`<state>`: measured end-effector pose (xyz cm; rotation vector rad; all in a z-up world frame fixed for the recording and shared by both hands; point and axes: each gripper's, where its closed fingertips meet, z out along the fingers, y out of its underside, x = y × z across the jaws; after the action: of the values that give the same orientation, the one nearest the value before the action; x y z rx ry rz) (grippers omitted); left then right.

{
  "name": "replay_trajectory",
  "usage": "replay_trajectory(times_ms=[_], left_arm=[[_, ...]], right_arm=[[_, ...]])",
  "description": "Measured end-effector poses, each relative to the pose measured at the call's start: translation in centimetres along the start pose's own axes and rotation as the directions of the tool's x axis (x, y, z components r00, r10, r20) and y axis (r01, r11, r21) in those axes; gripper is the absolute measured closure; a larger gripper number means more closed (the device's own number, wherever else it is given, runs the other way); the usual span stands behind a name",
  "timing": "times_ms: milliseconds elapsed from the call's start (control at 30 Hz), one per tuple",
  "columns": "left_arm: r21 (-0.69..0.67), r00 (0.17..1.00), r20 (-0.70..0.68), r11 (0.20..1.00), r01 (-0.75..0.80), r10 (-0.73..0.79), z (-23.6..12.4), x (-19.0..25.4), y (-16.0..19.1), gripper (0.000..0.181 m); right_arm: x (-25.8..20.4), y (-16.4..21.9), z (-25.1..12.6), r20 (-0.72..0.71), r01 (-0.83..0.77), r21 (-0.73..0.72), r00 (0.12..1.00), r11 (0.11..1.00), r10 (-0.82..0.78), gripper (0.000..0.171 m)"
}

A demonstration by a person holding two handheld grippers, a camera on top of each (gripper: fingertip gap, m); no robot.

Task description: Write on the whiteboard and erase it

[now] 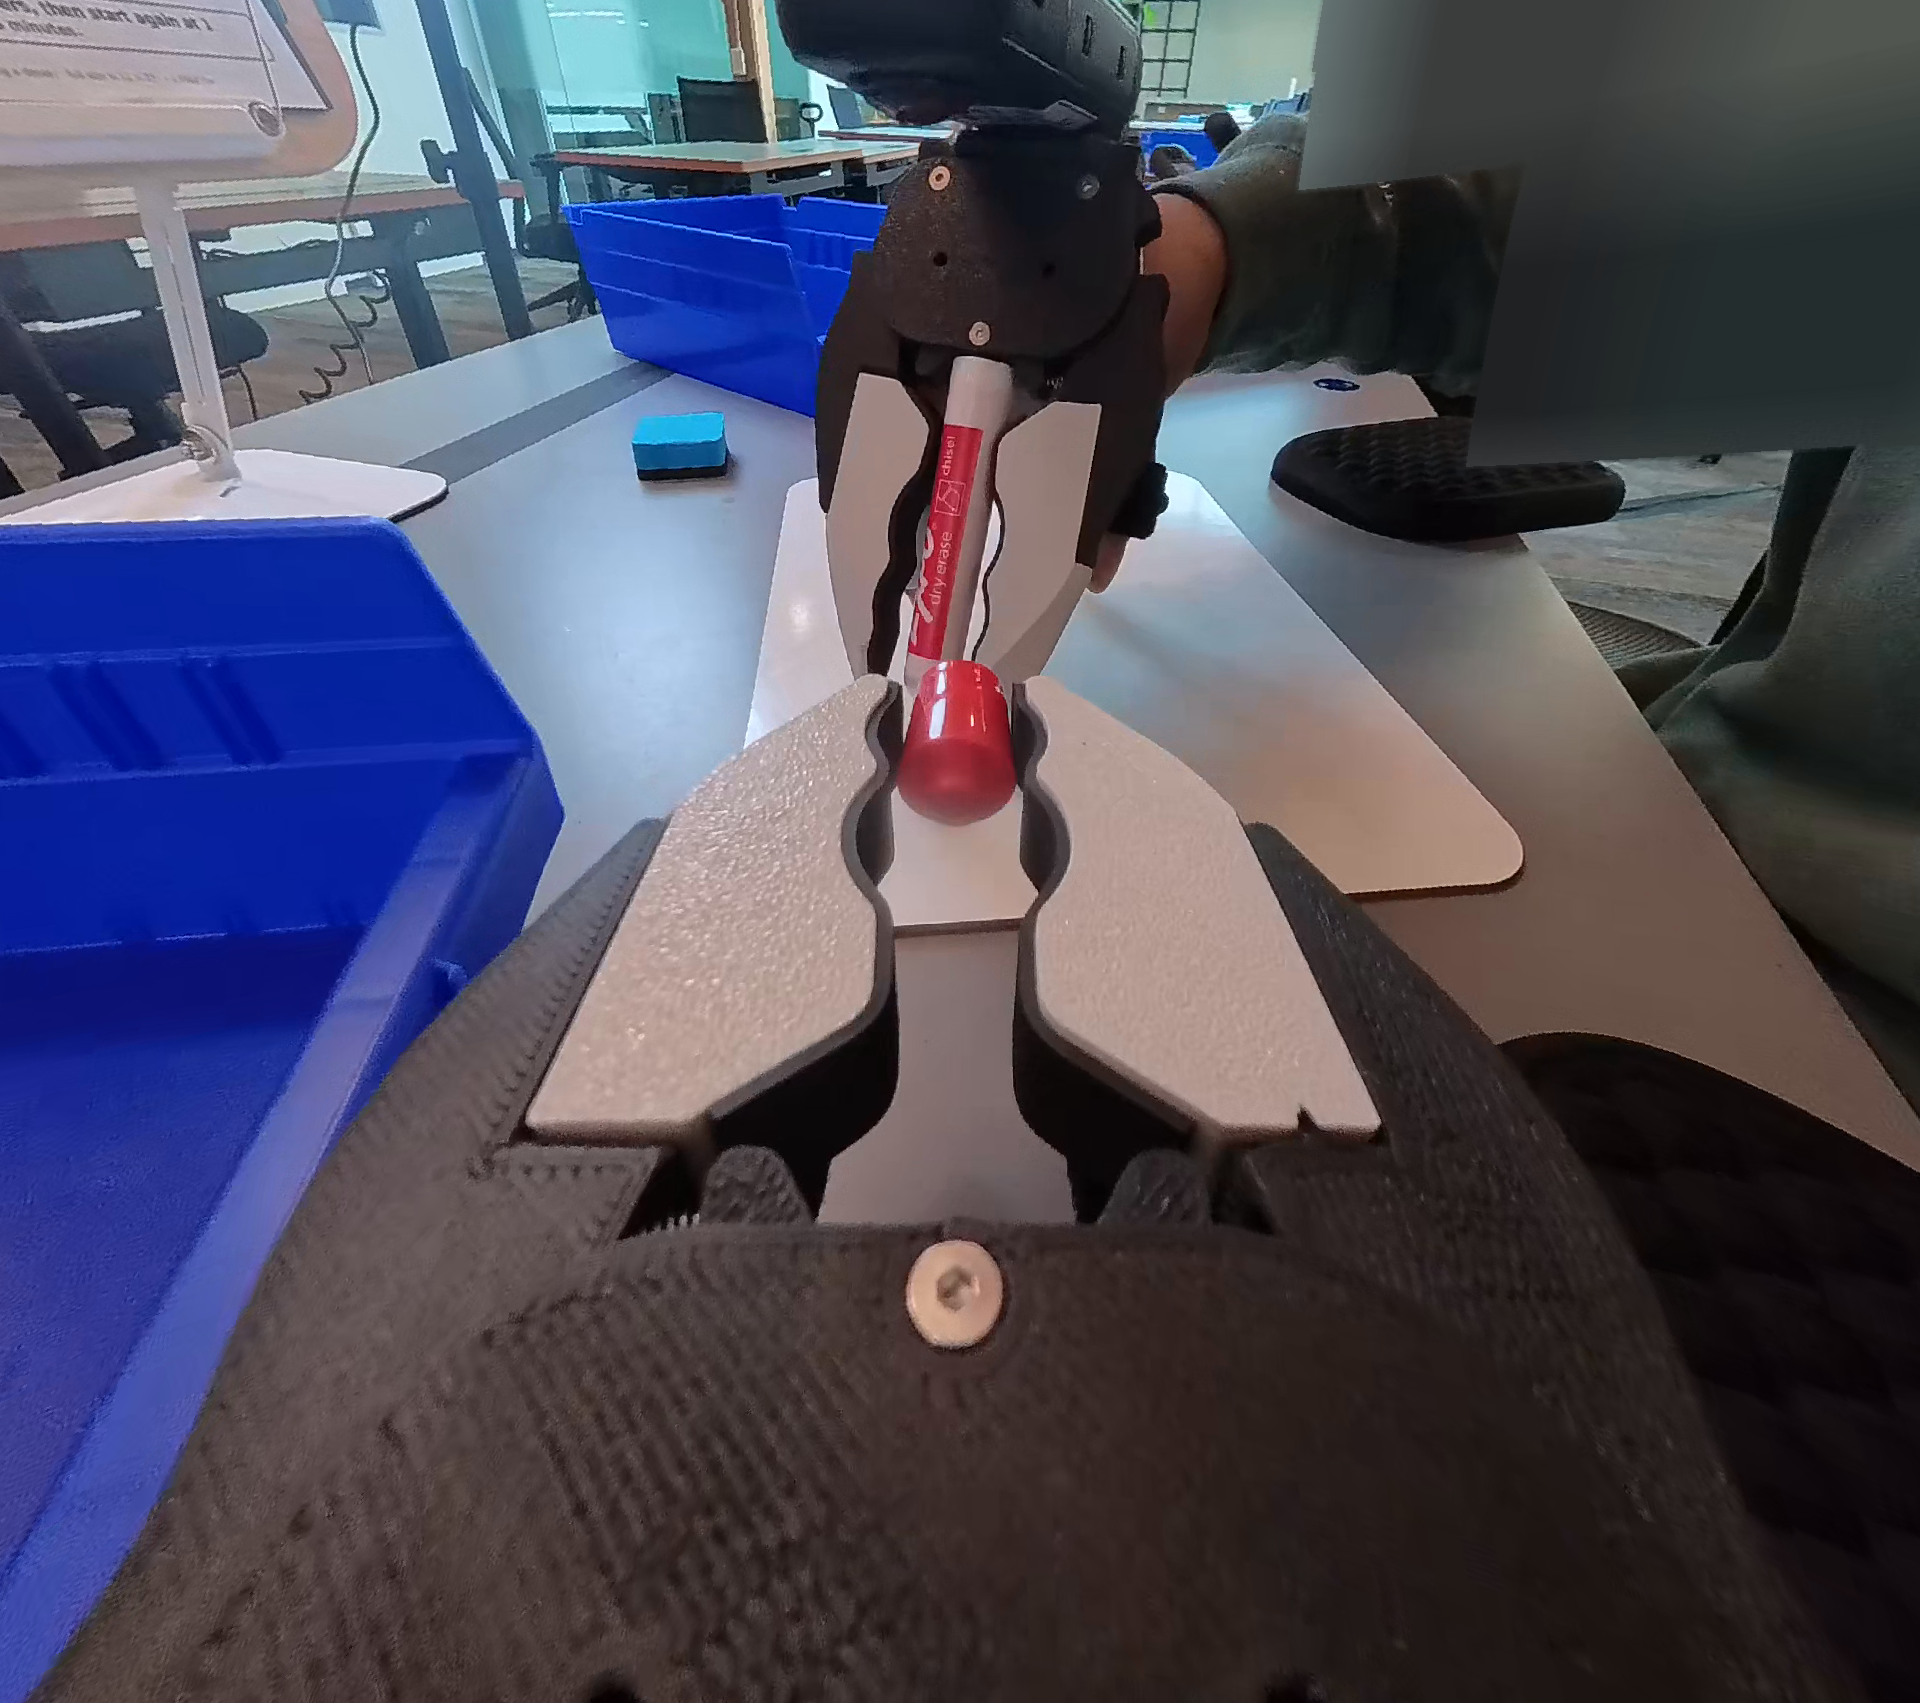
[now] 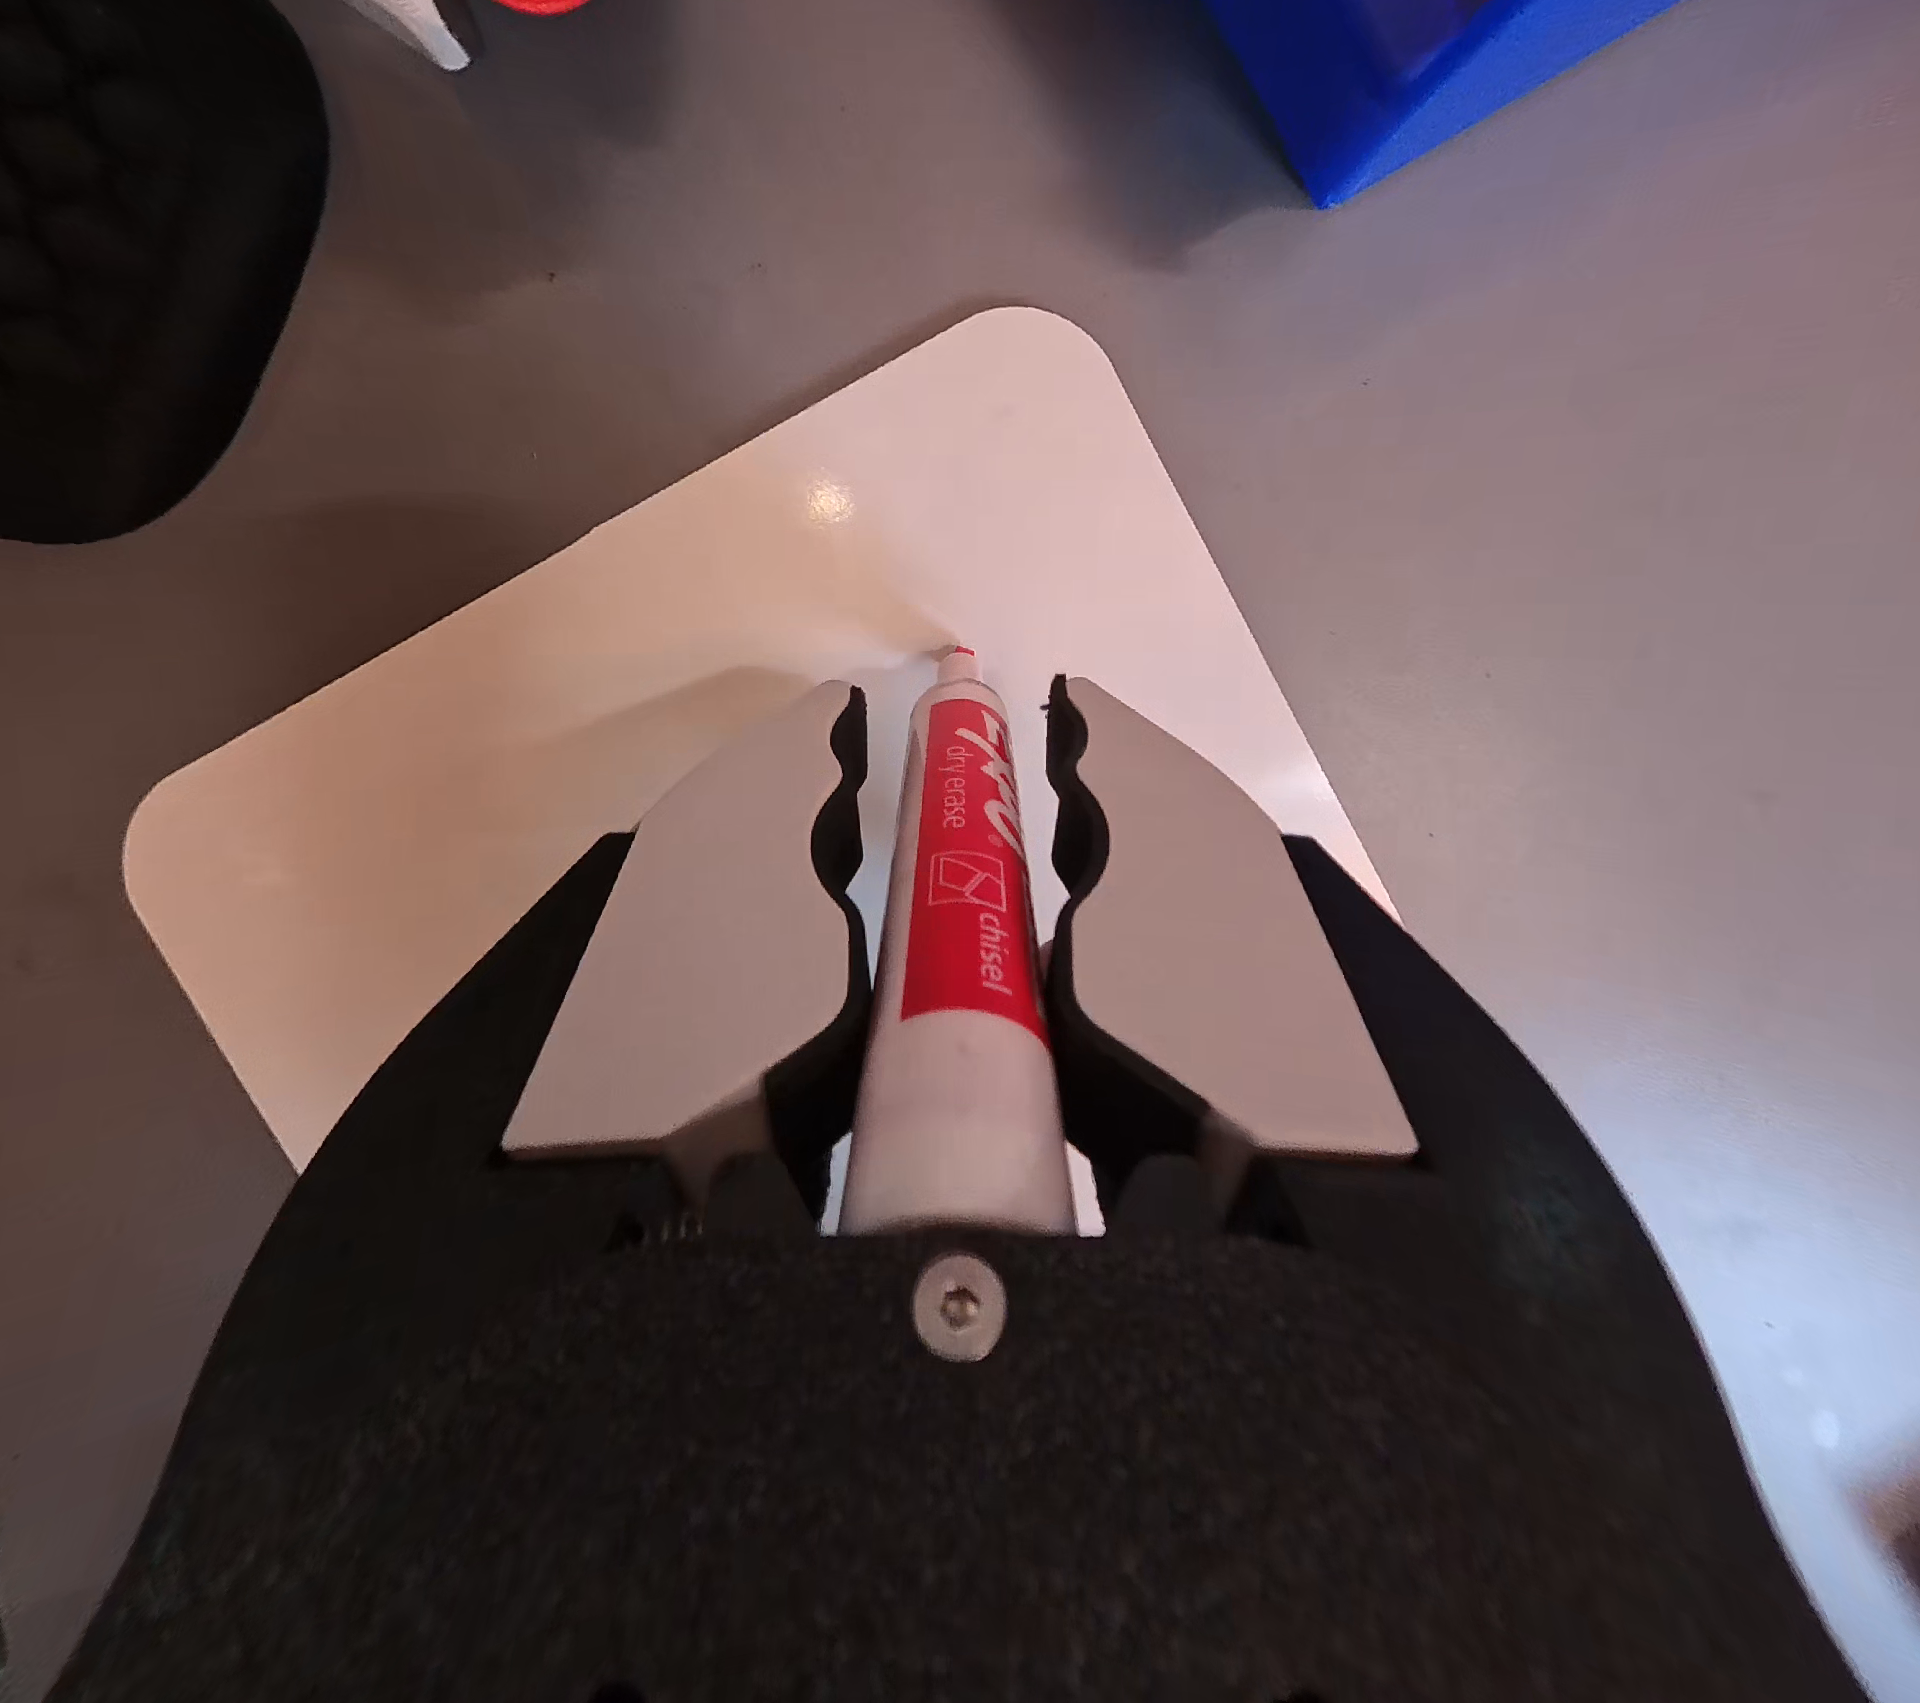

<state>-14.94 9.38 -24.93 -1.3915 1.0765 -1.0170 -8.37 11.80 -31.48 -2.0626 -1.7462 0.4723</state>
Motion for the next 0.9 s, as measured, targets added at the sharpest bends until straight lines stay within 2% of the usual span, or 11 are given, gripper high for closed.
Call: replay_trajectory(times_ms=[567,900], left_arm=[[-0.004,1.000,-0.004,1.000,0.002,-0.002,0.2,-0.2,0.0,0.161],[-0.008,1.000,-0.008,1.000,0.004,-0.004,0.2,-0.1,0.1,0.161]], right_arm=[[0.2,0.3,0.2,0.004,0.006,-0.032,1.000,0.999,-0.006,0.138],[-1.3,-0.6,0.9,0.043,0.095,-0.057,0.995,0.994,-0.093,0.139]])
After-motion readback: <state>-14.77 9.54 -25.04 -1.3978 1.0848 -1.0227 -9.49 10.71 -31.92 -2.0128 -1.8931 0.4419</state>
